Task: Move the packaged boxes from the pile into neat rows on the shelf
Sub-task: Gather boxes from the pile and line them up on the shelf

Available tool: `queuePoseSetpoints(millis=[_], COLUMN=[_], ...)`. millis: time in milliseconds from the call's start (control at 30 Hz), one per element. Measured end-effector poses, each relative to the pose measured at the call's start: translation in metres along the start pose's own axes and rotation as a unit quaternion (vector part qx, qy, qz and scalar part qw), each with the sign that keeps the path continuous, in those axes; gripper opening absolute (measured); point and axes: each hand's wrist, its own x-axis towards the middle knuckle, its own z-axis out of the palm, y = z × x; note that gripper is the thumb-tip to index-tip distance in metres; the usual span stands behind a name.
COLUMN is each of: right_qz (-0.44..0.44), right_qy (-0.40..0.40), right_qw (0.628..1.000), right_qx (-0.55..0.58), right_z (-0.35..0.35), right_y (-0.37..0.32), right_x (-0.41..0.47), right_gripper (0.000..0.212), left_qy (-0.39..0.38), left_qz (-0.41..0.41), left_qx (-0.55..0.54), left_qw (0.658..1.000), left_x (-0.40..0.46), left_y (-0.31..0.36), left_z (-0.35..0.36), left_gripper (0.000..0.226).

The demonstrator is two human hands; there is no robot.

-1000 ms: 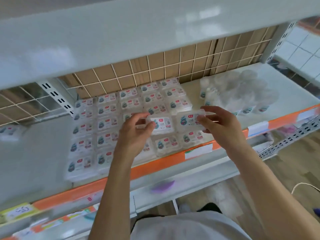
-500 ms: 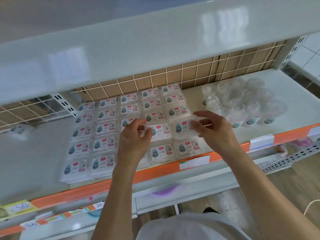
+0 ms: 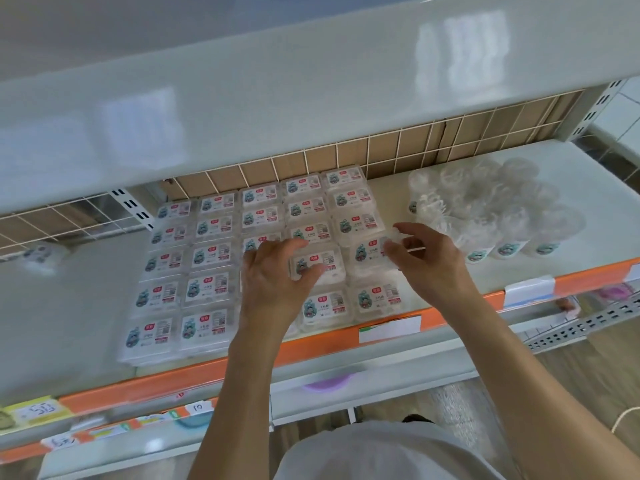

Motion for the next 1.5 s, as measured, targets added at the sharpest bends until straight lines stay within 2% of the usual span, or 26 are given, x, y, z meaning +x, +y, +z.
queuePoseSetpoints(millis=[133, 333, 500, 933, 1133, 1300, 1433, 1500], right_qz=[-0.004, -0.073, -0.096, -0.112, -0.097, -0.096, -0.154, -0.172], right_qy=[-0.028, -0.047, -0.033, 0.008, 0.007, 0.004, -0.006, -0.023], right_qw=[0.999, 0.99, 0.981, 0.957, 0.96, 0.958, 0.945, 0.934], right_qx=[-0.037, -0.115, -0.167, -0.268, -0.261, -0.27, -0.29, -0.312], right_z=[0.001, 0.01, 0.015, 0.027, 0.03, 0.028, 0.027, 0.027], right_y=[0.001, 0.002, 0.002, 0.005, 0.0, 0.001, 0.005, 0.004], right_x=[0.003, 0.003, 0.002, -0.001, -0.001, -0.005, -0.012, -0.018], right_gripper=[0.054, 0.031, 0.038, 0.028, 0.027, 0.034, 0.051, 0.048], left_qy=[-0.053, -0.044, -0.05, -0.06, -0.057, -0.055, -0.034, -0.02], left_qz=[-0.006, -0.007, -0.01, -0.022, -0.028, -0.032, -0.026, -0.016], left_qx=[0.068, 0.084, 0.082, 0.09, 0.101, 0.097, 0.087, 0.078], left_qw=[0.996, 0.995, 0.995, 0.994, 0.993, 0.993, 0.995, 0.997], left_x=[-0.002, -0.002, -0.003, -0.006, -0.007, -0.011, -0.021, -0.026], left_y=[0.001, -0.001, 0.001, 0.005, 0.011, 0.015, 0.016, 0.014], left_z=[0.004, 0.005, 0.005, 0.006, 0.006, 0.004, 0.002, 0.002], left_gripper=[0.063, 0.06, 0.059, 0.06, 0.052, 0.053, 0.054, 0.052])
